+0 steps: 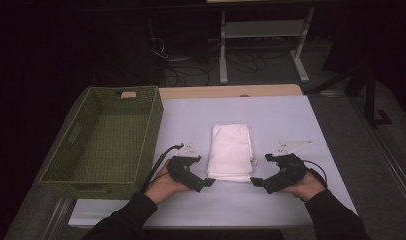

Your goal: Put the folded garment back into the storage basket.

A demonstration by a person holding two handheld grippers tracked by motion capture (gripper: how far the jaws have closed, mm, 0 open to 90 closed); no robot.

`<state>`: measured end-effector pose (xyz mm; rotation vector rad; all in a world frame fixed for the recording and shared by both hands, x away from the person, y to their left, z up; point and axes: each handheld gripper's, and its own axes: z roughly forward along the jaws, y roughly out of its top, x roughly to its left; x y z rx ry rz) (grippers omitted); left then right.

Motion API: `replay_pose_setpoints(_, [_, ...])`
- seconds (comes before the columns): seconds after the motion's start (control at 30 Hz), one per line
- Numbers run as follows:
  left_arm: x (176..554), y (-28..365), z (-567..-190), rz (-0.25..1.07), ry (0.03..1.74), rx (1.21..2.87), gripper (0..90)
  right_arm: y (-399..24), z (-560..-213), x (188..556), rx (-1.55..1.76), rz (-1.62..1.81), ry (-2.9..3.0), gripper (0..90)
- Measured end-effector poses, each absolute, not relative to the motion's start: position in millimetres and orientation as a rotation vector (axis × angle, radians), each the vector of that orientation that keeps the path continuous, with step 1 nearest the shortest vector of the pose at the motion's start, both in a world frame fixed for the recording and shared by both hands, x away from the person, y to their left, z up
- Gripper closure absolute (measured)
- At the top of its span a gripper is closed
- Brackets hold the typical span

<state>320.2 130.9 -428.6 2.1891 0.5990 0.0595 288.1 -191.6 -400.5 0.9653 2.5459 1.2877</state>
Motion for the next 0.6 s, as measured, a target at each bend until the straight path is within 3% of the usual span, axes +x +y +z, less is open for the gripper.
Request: replay_pose_setpoints(0.6, [326.7, 123.9, -436.7, 0.081, 0.595, 2.232, 0.2, -194.2, -404.1, 288.6, 0.971, 1.291, 2.555, 0.0])
